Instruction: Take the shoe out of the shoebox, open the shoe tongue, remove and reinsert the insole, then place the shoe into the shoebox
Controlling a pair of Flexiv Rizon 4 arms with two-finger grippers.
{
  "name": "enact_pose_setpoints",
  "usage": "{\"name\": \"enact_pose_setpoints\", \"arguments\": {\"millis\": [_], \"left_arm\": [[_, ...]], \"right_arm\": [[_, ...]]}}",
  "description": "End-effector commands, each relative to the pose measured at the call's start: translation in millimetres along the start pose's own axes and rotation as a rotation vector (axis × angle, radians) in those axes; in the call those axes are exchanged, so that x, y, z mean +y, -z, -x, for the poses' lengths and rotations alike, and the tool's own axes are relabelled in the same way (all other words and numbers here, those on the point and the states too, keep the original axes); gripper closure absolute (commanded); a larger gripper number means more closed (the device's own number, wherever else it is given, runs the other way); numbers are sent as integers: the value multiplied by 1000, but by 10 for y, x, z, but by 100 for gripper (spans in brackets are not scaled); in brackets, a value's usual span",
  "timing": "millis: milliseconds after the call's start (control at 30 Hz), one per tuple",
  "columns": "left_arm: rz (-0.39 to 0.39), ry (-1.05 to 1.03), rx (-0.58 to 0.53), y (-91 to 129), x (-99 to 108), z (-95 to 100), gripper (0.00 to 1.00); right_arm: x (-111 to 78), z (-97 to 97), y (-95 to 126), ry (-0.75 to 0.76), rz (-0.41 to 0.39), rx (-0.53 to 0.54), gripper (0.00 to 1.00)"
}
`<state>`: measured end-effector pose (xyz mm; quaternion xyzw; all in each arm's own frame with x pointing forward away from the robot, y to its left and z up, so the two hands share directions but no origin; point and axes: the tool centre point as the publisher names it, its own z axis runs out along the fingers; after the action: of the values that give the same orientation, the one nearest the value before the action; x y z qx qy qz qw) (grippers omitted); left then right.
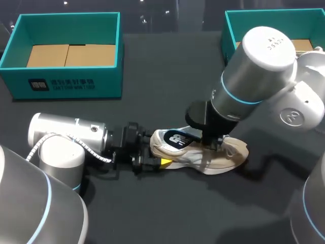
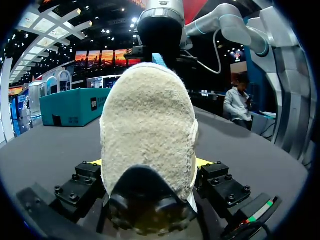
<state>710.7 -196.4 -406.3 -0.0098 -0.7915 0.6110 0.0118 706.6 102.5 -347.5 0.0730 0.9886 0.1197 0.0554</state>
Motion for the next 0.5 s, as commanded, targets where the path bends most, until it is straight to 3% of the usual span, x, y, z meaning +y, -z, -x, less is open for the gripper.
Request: {"name": "enact_pose_setpoints", "arguments": {"millis": [33,233,500], "left_arm": [[1,1,-1,5,-1,-1,100],[1,1,-1,5,-1,-1,100],[1,1,-1,5,-1,-1,100]], "right_arm": [[-111,2,75,18,127,-10,100],[-87,55,154,46,171,-26,100],[358,33,259,174,149,-20,100]]}}
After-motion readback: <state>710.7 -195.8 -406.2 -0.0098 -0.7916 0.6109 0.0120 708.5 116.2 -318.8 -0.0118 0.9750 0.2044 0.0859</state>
